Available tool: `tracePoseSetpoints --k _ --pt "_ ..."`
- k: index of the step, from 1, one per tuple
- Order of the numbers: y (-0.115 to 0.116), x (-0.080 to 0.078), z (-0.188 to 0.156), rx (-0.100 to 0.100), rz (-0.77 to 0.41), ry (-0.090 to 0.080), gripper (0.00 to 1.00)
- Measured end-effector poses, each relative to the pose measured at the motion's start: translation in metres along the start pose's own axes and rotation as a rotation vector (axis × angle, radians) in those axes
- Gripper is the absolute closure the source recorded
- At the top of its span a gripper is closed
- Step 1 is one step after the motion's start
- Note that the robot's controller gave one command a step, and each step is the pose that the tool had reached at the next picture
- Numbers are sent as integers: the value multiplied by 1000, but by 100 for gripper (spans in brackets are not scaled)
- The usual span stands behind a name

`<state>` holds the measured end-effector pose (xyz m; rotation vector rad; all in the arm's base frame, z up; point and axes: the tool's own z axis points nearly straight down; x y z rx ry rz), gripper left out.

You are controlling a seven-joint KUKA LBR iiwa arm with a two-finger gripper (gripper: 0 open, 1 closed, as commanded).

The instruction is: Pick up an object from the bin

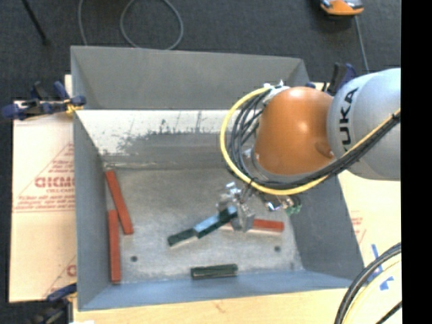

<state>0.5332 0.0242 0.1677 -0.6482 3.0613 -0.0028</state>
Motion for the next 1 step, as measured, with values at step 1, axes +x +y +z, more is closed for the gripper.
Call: tracePoseSetpoints --k 1 --pt "-28 -54 -82 3 -21 -3 100"
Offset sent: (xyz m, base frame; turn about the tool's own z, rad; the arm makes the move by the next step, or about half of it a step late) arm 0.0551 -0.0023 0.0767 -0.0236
